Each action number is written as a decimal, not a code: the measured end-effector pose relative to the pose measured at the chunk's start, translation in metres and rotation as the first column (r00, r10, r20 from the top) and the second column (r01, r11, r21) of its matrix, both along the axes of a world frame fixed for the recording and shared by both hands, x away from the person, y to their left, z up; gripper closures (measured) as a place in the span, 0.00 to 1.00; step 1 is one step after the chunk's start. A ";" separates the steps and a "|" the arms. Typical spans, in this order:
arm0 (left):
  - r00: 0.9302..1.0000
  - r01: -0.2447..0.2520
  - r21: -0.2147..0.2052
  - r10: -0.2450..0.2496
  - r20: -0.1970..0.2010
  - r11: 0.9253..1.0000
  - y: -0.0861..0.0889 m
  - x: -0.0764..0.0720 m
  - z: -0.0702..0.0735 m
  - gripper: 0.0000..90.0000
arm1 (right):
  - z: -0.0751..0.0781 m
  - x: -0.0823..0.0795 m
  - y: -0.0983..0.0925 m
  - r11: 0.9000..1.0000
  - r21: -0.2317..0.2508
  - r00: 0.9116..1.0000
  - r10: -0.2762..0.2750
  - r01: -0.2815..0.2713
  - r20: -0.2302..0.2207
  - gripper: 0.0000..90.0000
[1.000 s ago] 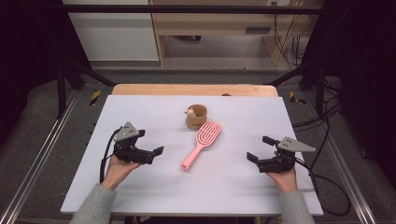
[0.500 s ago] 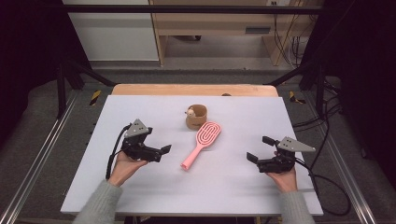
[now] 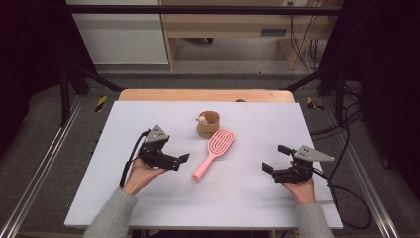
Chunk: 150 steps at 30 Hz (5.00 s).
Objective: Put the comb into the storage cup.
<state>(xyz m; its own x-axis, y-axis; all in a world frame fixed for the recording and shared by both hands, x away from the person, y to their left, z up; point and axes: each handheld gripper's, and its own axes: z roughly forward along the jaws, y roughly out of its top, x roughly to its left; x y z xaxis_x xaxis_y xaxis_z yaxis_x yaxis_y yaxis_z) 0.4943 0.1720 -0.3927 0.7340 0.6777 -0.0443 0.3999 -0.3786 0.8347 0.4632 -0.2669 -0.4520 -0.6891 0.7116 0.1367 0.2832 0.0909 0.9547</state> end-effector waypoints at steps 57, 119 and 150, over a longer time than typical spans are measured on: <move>0.997 0.019 0.101 -0.012 -0.074 0.995 -0.071 0.030 -0.010 0.00 | -0.001 0.001 0.001 1.000 -0.012 1.000 0.004 -0.004 -0.007 0.00; 0.972 0.030 0.224 0.024 -0.235 0.974 -0.106 0.045 -0.057 0.27 | -0.001 0.001 0.001 1.000 -0.011 1.000 0.005 -0.005 -0.007 0.00; 0.968 0.014 0.278 0.057 -0.246 0.961 -0.117 0.047 -0.066 0.62 | -0.001 0.001 0.001 1.000 -0.011 1.000 0.005 -0.005 -0.006 0.00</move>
<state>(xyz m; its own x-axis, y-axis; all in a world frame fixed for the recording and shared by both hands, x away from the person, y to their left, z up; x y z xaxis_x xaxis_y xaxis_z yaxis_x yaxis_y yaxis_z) 0.5413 0.0545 -0.4592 0.7083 0.7051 -0.0334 0.5923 -0.5679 0.5716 0.4641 -0.2656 -0.4534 -0.6921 0.7093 0.1334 0.2887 0.1027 0.9519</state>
